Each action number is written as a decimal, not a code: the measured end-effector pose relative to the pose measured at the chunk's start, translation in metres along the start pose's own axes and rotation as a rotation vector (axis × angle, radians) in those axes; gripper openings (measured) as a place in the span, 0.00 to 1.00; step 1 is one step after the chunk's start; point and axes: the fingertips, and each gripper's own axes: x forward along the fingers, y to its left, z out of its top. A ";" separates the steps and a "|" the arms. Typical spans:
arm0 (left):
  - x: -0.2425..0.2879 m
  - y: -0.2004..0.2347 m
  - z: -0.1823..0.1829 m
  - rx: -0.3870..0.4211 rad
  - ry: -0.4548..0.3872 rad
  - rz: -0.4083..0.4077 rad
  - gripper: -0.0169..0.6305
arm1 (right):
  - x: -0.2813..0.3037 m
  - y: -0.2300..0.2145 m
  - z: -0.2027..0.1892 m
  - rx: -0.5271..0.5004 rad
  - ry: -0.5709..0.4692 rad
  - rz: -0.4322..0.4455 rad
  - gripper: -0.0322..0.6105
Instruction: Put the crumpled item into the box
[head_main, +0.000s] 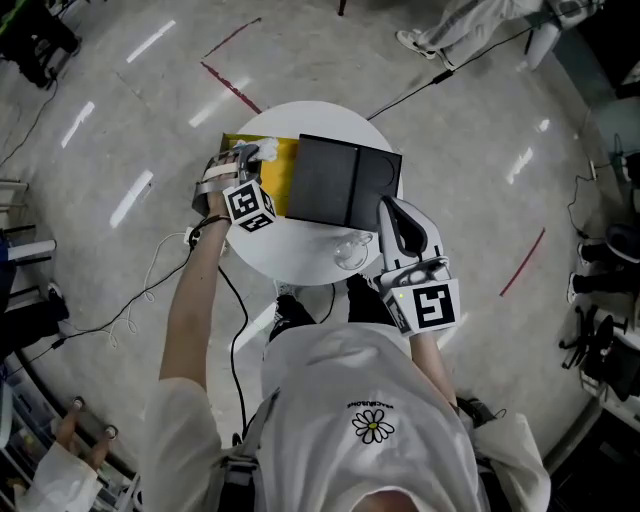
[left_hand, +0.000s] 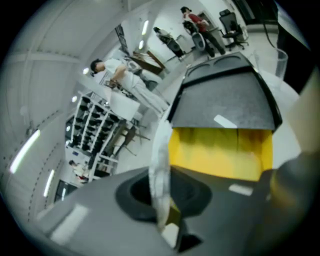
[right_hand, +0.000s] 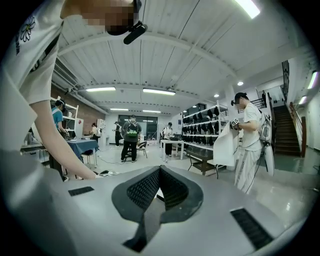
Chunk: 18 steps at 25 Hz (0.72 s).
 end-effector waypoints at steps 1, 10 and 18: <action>0.005 -0.006 -0.002 0.015 0.012 -0.020 0.09 | -0.001 0.000 -0.002 0.003 0.003 -0.003 0.05; 0.035 -0.045 -0.010 0.081 0.103 -0.154 0.09 | -0.008 -0.006 -0.014 0.019 0.037 -0.029 0.05; 0.037 -0.066 -0.004 0.058 0.102 -0.304 0.17 | -0.013 -0.011 -0.018 0.031 0.046 -0.028 0.05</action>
